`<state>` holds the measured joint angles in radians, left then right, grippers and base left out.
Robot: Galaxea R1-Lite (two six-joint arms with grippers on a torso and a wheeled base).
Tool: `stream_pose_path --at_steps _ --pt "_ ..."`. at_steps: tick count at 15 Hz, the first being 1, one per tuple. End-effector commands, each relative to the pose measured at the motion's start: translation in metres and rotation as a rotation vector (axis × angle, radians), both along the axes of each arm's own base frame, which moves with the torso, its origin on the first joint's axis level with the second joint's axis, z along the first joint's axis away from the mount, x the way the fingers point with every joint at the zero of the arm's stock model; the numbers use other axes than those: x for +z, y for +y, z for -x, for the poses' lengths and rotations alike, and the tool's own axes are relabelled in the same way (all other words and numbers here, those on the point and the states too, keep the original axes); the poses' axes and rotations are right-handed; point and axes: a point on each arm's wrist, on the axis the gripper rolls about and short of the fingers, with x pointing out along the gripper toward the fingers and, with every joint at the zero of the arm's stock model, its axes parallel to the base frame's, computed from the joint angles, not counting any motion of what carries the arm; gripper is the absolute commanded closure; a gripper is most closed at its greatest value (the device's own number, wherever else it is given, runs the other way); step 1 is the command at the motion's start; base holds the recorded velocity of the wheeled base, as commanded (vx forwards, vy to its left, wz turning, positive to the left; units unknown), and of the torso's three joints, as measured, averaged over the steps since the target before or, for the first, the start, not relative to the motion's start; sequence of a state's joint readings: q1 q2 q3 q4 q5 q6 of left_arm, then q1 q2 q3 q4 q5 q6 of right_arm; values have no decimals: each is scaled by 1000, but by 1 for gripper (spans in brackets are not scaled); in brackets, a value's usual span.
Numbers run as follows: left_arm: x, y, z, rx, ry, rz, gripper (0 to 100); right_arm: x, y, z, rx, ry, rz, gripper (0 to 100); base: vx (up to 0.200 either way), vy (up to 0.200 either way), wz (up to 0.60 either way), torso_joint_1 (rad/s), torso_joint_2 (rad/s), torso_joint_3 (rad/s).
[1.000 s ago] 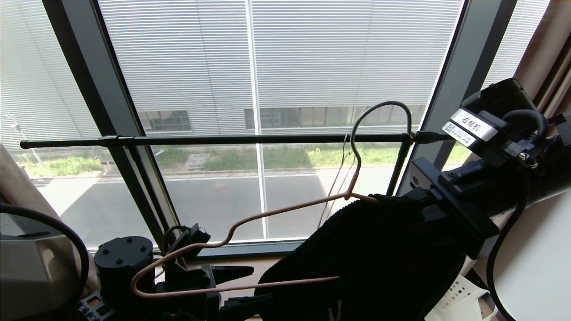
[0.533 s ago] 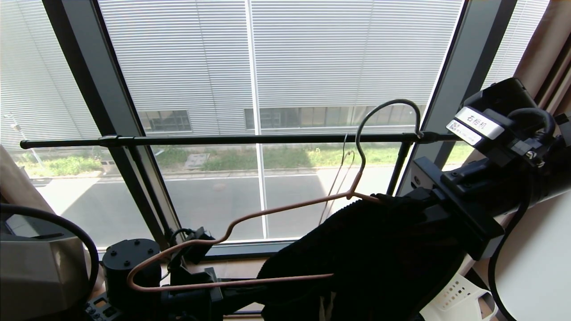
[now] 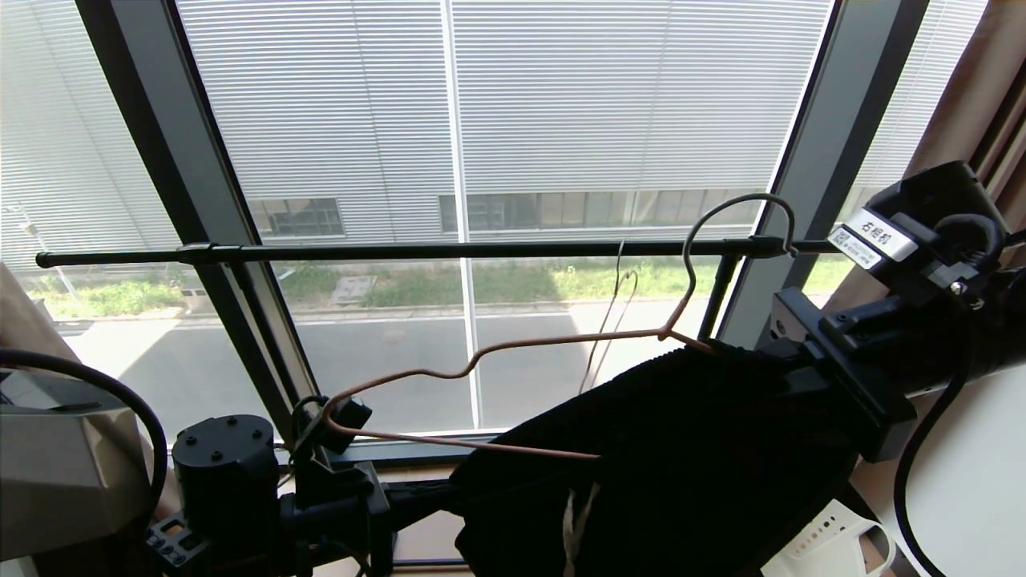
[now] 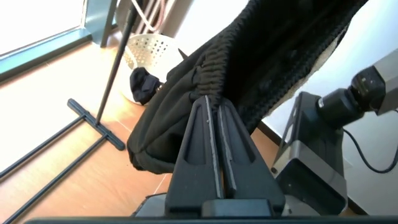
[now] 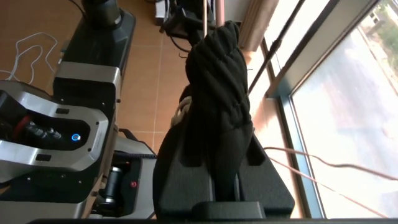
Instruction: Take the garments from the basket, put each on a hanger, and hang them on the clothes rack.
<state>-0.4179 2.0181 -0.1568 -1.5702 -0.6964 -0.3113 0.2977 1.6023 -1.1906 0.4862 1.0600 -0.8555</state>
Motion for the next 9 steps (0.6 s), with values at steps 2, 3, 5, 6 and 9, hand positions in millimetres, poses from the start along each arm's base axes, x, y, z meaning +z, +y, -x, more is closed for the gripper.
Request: stream_pose_path --at_steps 2,3,5,6,9 --pt "8 14 -14 71 -47 19 100 -8 -15 0 -64 23 19 100 0 0 0 0 0 0" --pt "8 14 -14 71 -47 19 100 -8 -15 0 -64 23 19 100 0 0 0 0 0 0" --pt "11 22 -21 109 -66 25 100 -17 -19 0 -129 31 99 100 0 0 0 0 0 0" --pt "12 24 -23 120 -73 27 100 -20 -20 1 -132 36 105 100 0 0 0 0 0 0" --pt "15 32 -31 157 -94 33 100 -26 -23 1 -153 57 131 100 0 0 0 0 0 0"
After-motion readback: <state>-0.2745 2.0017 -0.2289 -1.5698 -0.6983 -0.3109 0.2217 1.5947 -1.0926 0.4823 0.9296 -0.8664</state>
